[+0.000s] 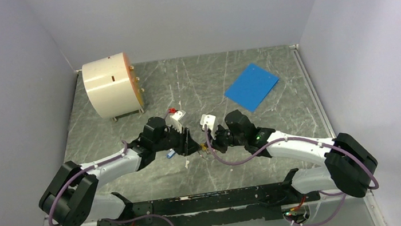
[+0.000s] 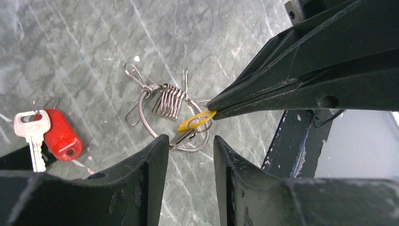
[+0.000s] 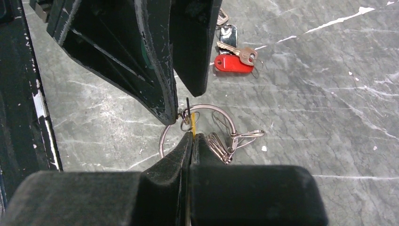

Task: Remove the keys from the keyring

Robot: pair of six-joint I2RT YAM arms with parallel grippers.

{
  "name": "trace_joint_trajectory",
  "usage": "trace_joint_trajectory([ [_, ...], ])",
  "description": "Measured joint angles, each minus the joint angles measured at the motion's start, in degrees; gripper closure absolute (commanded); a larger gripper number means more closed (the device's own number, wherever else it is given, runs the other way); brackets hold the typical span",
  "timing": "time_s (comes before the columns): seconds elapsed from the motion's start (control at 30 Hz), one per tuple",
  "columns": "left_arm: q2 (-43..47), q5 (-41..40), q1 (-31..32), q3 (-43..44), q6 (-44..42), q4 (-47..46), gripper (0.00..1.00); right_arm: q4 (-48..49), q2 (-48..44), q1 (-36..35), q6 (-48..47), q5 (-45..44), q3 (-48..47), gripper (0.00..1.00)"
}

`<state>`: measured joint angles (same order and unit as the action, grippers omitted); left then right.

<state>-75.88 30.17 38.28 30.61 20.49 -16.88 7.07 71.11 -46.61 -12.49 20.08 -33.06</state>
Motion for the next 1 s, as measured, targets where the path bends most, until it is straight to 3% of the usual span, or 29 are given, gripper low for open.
trace_joint_trajectory([
  [0.43, -5.0, 3.1, -0.1, -0.2, -5.1, -5.0, 0.58, -0.6, 0.1, 0.0, -0.6, 2.1, -0.9, 1.00],
  [0.63, -5.0, 5.4, -0.1, -0.2, -5.4, -7.2, 0.69, -0.6, 0.7, 0.0, -1.0, 2.8, -1.5, 1.00],
  [0.93, -5.7, 8.2, -0.2, -0.5, -5.1, -8.1, 0.97, -0.6, 1.3, 0.2, -1.1, 2.9, -1.7, 1.00],
  [1.0, -5.7, 8.3, -0.2, -0.7, -5.0, -8.7, 0.97, -0.5, 1.3, 0.3, -1.0, 2.9, -1.7, 0.92],
])
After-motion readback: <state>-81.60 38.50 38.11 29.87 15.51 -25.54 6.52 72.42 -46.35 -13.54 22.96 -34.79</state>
